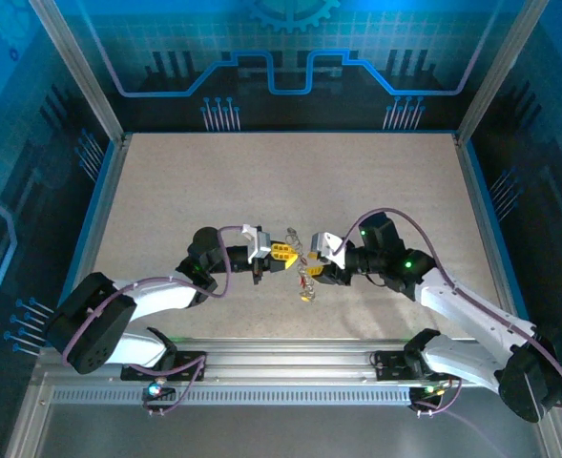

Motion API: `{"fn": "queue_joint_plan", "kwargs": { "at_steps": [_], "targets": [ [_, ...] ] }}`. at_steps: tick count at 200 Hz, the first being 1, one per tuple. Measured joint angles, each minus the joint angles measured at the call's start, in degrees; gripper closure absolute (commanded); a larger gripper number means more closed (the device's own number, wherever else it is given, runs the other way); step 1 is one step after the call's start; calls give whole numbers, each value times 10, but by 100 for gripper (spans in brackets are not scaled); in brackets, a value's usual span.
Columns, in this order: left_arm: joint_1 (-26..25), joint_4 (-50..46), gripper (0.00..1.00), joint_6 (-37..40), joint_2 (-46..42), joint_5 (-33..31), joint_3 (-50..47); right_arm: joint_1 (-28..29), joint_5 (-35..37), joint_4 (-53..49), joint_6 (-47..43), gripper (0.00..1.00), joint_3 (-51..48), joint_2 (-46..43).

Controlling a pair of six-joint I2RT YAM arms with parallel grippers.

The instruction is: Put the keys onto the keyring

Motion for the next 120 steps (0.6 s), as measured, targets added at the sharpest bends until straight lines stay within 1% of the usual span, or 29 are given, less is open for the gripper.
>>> {"fn": "queue_joint_plan", "kwargs": {
  "at_steps": [18, 31, 66, 88, 120],
  "targets": [
    [0, 0, 100, 0, 0, 0, 0, 0, 9, 25, 13, 70, -14, 0],
    [0, 0, 100, 0, 0, 0, 0, 0, 10, 37, 16, 71, -17, 0],
    [0, 0, 100, 0, 0, 0, 0, 0, 2, 77, 22, 67, -20, 0],
    [0, 1, 100, -1, 0, 0, 0, 0, -5, 96, 25, 67, -25, 1],
    [0, 9, 100, -3, 0, 0, 0, 0, -3, 104, 26, 72, -28, 10]
  ]
}}
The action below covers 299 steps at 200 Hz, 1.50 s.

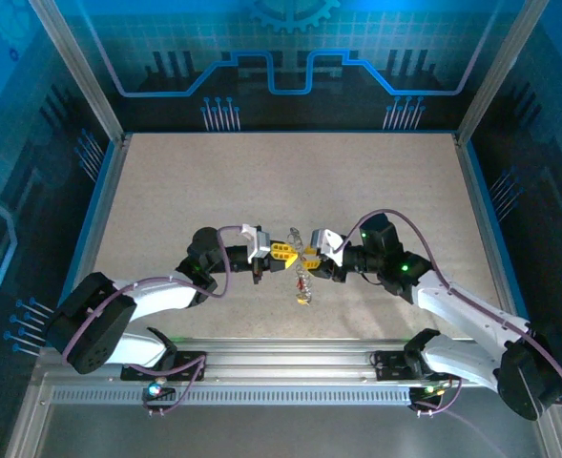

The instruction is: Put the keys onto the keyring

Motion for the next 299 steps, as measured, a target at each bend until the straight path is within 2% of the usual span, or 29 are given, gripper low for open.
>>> {"fn": "queue_joint_plan", "kwargs": {
  "at_steps": [36, 93, 129, 168, 234, 299],
  "targets": [
    [0, 6, 100, -8, 0, 0, 0, 0, 6, -2, -4, 78, 0, 3],
    [0, 13, 100, -12, 0, 0, 0, 10, 14, 12, -4, 80, -1, 10],
    [0, 22, 100, -12, 0, 0, 0, 12, 16, 17, -9, 95, -1, 10],
    [0, 21, 100, -12, 0, 0, -4, 12, 26, 5, -16, 100, -1, 4],
    [0, 2, 100, 5, -1, 1, -7, 12, 42, -71, -48, 100, 35, -8],
    [0, -120, 100, 75, -50, -6, -5, 15, 43, -137, -75, 100, 74, -15]
  ]
}}
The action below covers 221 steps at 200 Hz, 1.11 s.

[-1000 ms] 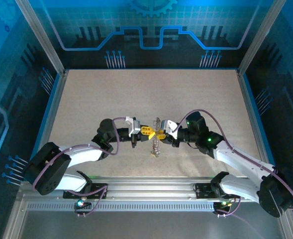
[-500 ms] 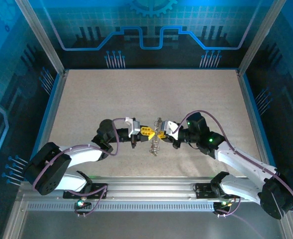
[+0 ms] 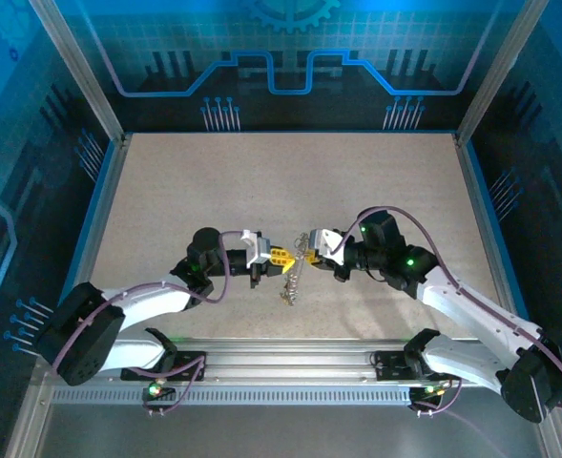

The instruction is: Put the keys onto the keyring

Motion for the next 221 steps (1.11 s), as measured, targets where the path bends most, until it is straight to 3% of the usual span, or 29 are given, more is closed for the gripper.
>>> {"fn": "queue_joint_plan", "kwargs": {
  "at_steps": [39, 85, 142, 173, 221],
  "targets": [
    [-15, -136, 100, 79, -36, -18, 36, 10, 17, -58, -30, 100, 31, 5],
    [-19, -212, 100, 127, -44, -38, 56, 70, 139, -165, -111, 100, 119, 49],
    [-21, -228, 76, 116, -36, -51, 55, 158, 292, -200, -154, 100, 163, 87],
    [-21, -196, 68, 89, -37, -62, 43, 170, 341, -212, -173, 100, 181, 97],
    [-16, -131, 39, 33, -73, -97, -11, 180, 409, -240, -226, 100, 195, 112]
  ]
}}
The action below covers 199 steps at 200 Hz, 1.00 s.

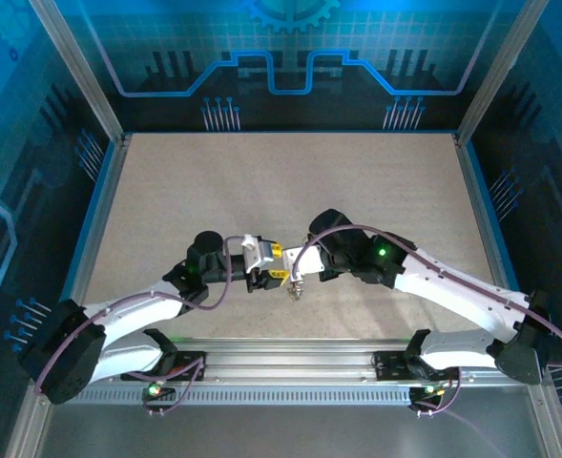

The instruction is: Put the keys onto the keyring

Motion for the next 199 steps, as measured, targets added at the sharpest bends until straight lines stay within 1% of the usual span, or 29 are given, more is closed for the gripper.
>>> {"fn": "queue_joint_plan", "kwargs": {
  "at_steps": [25, 52, 63, 82, 106, 123, 141, 176, 199],
  "targets": [
    [9, 11, 25, -35, -33, -49, -19, 8, 50, -16, -35, 100, 6, 9],
    [20, 4, 5, -75, -73, -136, -33, 12, 105, -29, -74, 100, 6, 14],
    [26, -10, 2, -88, -91, -176, -33, 15, 132, -30, -96, 100, 6, 17],
    [41, -39, 1, -106, -118, -239, -33, 18, 177, -19, -137, 100, -3, 21],
    [71, -70, 1, -130, -145, -296, -38, 18, 213, 39, -221, 100, -58, 13],
    [90, -81, 1, -151, -162, -332, -49, 18, 217, 75, -286, 100, -89, -2],
    [102, -93, 1, -169, -176, -370, -61, 18, 219, 93, -334, 100, -91, -17],
    [109, -117, 1, -194, -196, -435, -64, 17, 207, 100, -396, 100, -76, -31],
    [112, -127, 1, -208, -200, -472, -64, 17, 197, 100, -421, 100, -59, -30]
  ]
}}
